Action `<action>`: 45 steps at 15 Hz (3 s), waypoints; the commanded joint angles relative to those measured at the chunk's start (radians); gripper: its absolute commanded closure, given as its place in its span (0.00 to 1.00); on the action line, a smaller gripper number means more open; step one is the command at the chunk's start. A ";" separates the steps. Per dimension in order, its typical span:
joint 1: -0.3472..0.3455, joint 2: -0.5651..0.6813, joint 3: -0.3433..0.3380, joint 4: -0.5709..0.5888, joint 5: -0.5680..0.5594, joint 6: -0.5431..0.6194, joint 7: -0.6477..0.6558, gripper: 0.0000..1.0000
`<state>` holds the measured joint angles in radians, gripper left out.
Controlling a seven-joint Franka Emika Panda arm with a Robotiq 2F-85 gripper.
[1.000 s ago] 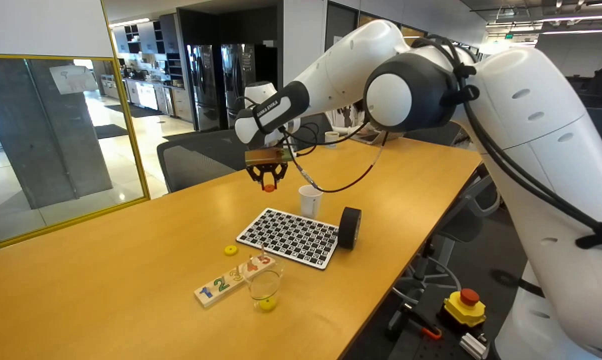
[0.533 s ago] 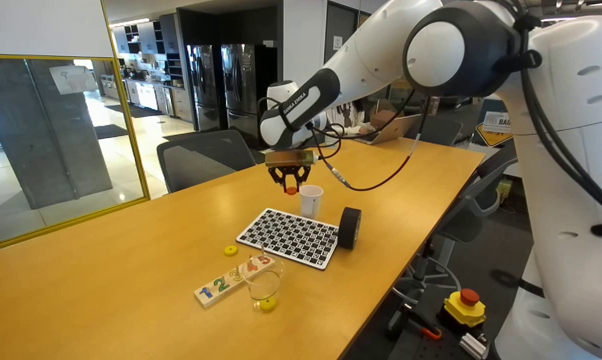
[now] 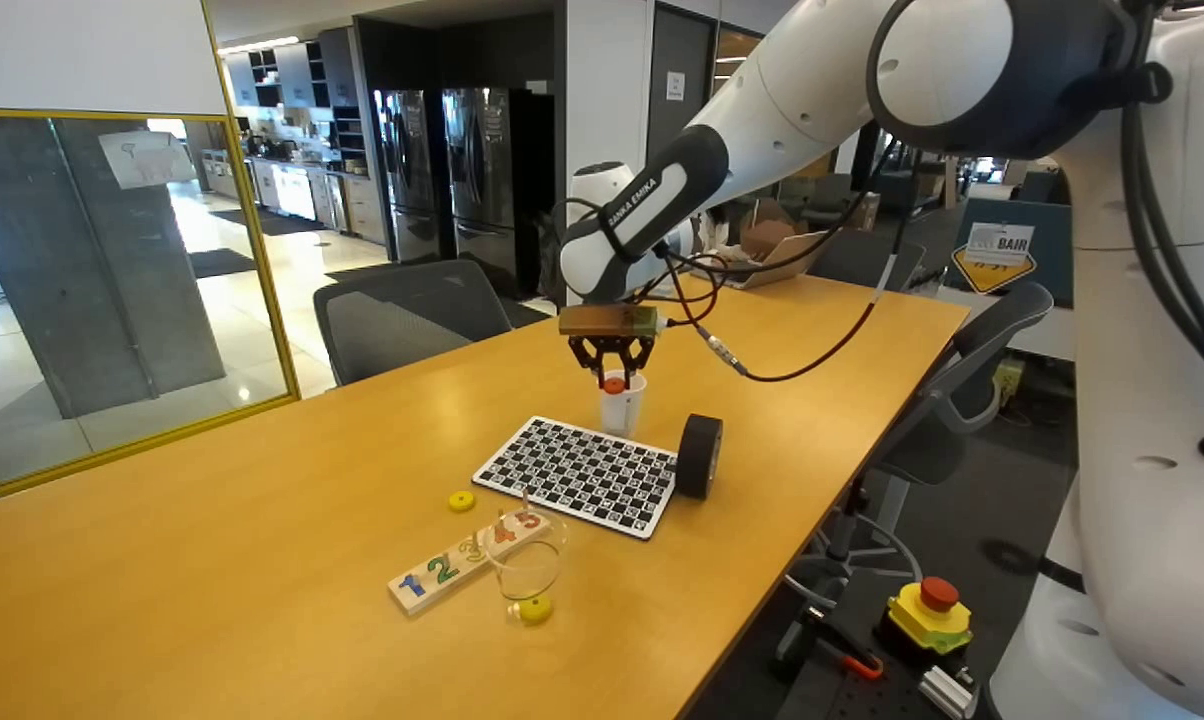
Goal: Pick up the yellow objects from the table and put them in the colorless cup, then pick up the orange objects from the table and put them in the white cup
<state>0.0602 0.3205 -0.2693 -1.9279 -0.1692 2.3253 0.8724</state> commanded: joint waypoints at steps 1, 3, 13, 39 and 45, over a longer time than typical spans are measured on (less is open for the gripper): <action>-0.022 -0.044 0.013 -0.039 -0.031 0.042 0.056 0.82; -0.033 -0.037 0.016 -0.031 -0.021 0.051 0.059 0.82; -0.071 0.020 0.023 0.022 0.003 0.061 0.056 0.82; 0.003 -0.025 0.182 -0.008 0.050 0.125 -0.112 0.00; 0.031 0.061 0.290 0.052 0.165 0.099 -0.304 0.00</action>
<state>0.0854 0.3387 -0.0063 -1.9172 -0.0609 2.4320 0.6686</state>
